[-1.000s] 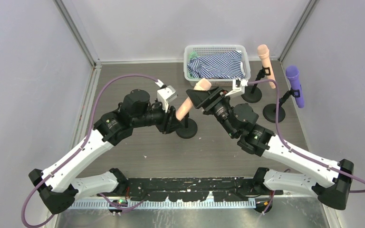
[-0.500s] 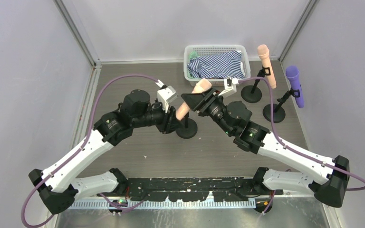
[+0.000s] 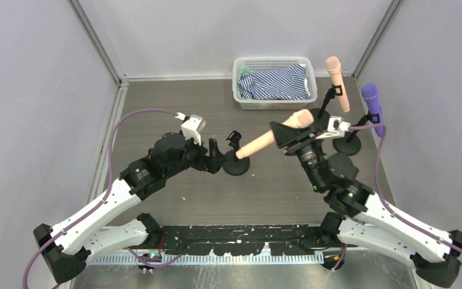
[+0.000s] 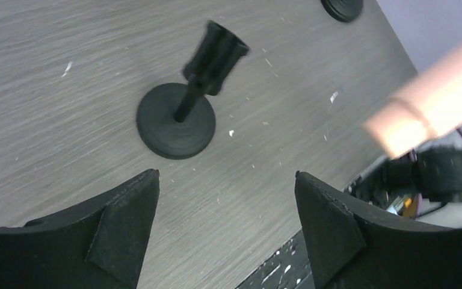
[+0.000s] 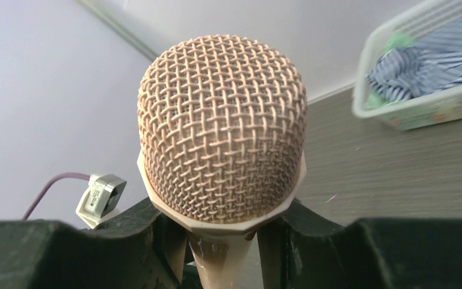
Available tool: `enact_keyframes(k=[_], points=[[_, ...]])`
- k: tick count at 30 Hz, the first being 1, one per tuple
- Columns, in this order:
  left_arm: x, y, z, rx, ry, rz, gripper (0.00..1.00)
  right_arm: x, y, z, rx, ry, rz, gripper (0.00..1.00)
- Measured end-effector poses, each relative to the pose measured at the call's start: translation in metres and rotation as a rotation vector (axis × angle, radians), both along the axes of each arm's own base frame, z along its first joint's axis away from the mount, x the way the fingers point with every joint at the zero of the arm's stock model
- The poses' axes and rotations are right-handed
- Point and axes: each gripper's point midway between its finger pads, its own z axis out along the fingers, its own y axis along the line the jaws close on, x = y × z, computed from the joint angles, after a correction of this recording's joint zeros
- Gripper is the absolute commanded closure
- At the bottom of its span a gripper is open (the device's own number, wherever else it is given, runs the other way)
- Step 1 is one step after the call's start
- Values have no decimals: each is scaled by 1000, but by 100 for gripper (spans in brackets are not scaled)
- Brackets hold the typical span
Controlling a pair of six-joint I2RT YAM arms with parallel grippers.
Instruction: Attach the microphones to the stand
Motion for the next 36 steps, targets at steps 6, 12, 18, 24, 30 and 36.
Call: enact_keyframes(k=[6, 12, 18, 24, 30, 36], points=[[22, 10, 4, -107, 36, 220, 10, -14, -68, -7, -76, -7, -172, 98], [44, 5, 0, -154, 82, 344, 8, -20, -103, -46, -233, 72, -269, 98], [59, -7, -9, -149, 125, 389, 8, -26, -111, -86, -377, 166, -264, 98], [68, -15, -14, -145, 148, 411, 8, -32, -114, -112, -465, 250, -243, 99], [75, -20, -13, -133, 153, 420, 8, -36, -111, -125, -515, 281, -210, 99], [78, -20, -16, -101, 161, 433, 7, -37, -105, -132, -549, 299, -177, 99]])
